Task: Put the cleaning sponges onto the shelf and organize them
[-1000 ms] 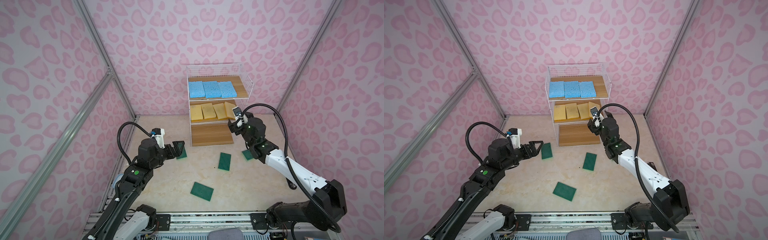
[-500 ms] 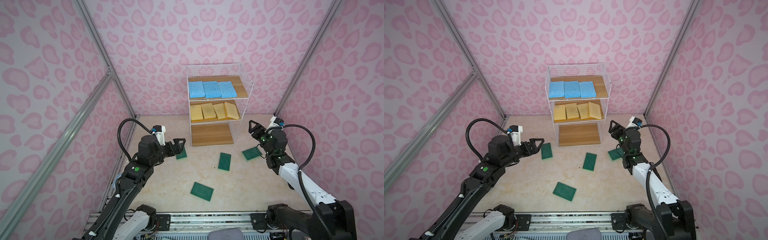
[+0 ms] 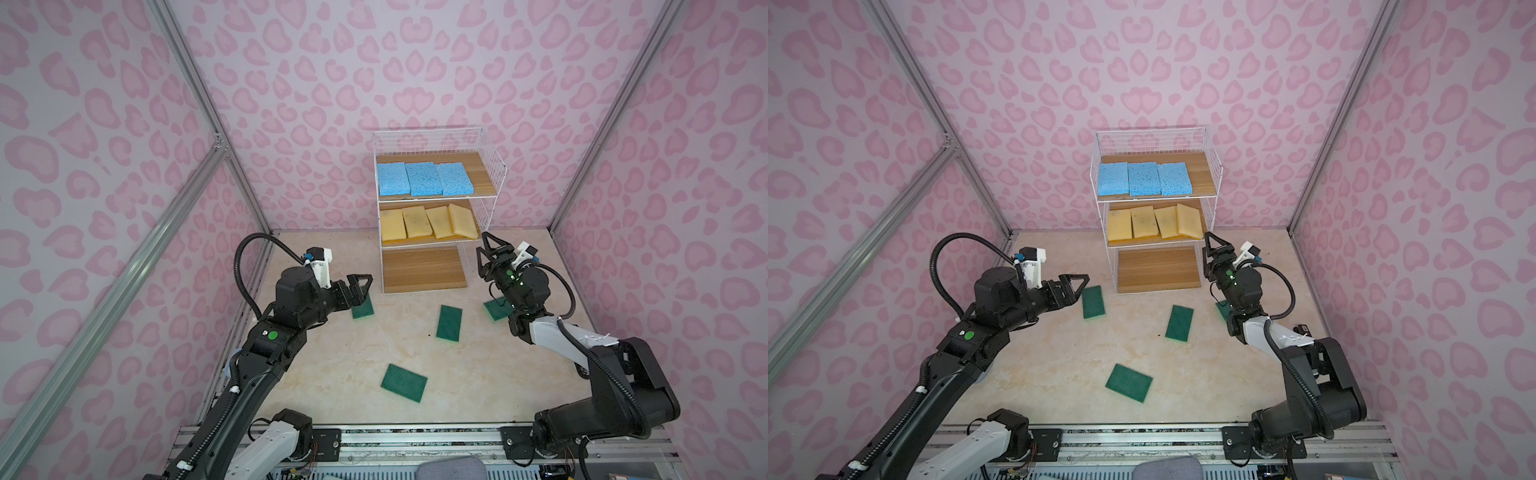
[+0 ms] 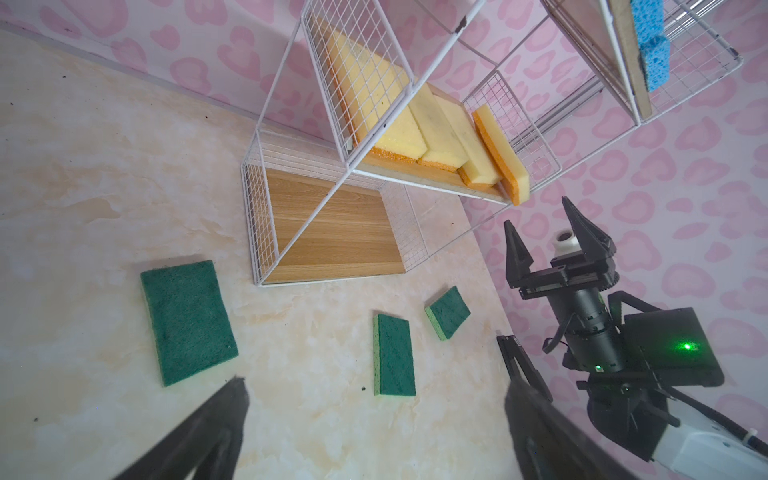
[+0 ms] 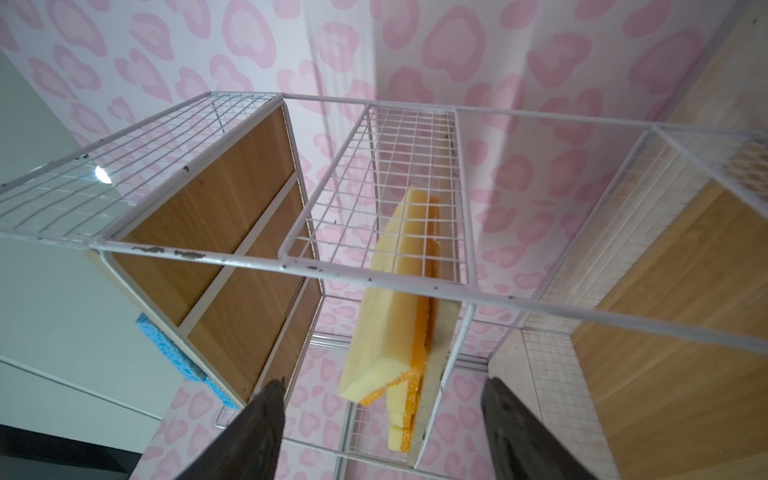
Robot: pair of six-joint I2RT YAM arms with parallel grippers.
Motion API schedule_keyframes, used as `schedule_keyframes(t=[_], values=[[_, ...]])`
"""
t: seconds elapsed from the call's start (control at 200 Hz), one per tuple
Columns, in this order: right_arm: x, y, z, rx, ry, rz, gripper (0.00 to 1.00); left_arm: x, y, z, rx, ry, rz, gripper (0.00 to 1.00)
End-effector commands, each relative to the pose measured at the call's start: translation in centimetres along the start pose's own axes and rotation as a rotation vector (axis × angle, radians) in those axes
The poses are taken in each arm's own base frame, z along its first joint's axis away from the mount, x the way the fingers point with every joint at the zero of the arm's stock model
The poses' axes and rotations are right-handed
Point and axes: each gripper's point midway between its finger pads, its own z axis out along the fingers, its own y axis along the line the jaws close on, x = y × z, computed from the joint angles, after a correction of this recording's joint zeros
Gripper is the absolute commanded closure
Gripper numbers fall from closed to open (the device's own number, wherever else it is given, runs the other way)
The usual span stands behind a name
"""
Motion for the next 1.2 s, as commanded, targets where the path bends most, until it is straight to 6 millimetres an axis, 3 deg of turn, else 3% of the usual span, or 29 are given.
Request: schedule_keyframes(t=[0.0,0.5,0.935,1.195], values=[[-0.1,3.3,0.5,-0.153,-0.043,0.081,0.26,-0.5,-0.3,-0.3,0.004,-0.009,0.01,0.02],[0.5,1.5,2.2,-0.083,-0.057,0.109,0.34,-0.2,0.4,-0.5,-0.011,-0.008,0.002,0.02],[0.8,0.1,3.5,-0.037,-0.049,0.114,0.47,-0.1,0.7,-0.7,-0.017,-0.012,-0.008,0.02],[0.9,0.0,4.0,-0.034,-0.044,0.098,0.65,-0.1,0.8,-1.1,-0.025,-0.019,-0.008,0.02]])
